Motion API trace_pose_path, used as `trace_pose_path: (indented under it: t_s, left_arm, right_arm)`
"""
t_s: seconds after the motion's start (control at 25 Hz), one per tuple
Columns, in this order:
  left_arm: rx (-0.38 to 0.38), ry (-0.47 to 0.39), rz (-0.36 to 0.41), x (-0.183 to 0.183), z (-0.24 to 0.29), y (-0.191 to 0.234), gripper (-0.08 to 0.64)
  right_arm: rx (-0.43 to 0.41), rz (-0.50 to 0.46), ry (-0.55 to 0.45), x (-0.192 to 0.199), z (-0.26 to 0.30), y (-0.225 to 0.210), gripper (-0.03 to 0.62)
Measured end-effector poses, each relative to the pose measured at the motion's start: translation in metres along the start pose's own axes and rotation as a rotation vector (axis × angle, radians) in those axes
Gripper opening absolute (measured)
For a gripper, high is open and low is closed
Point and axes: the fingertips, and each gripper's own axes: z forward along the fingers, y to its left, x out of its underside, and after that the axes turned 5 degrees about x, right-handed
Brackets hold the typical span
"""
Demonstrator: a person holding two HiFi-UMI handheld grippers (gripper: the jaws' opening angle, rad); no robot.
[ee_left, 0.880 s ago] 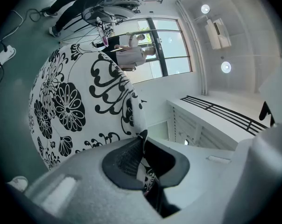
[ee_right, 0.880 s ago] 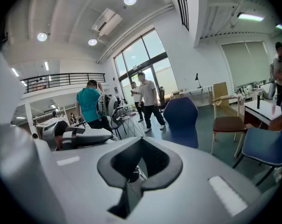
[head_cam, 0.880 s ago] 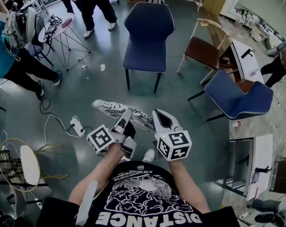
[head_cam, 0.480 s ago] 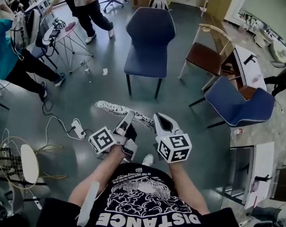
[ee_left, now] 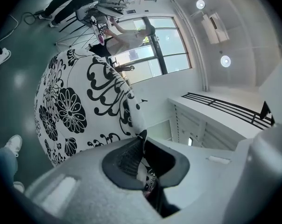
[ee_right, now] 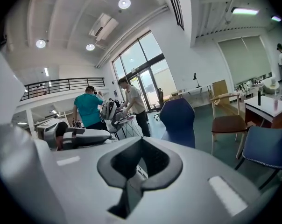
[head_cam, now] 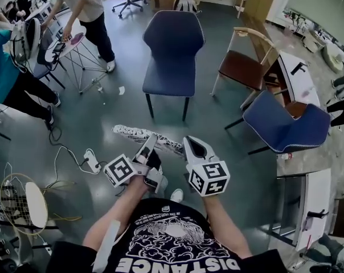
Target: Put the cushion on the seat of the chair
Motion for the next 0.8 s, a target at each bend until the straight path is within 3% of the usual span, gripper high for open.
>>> trace_pose_path:
  t_s: [0.4, 0.8]
  left_arm:
    - [-0.041, 0.036, -0.063, -0.025, 0.035, 0.041, 0.014]
    - [-0.01, 0.095, -0.094, -0.059, 0.095, 0.077, 0.014]
  right_arm:
    - [0.034, 0.021, 0.043, -0.003, 0.052, -0.023, -0.002]
    - [0.089, -0.001, 0.098, -0.029, 0.119, -0.061, -0.002]
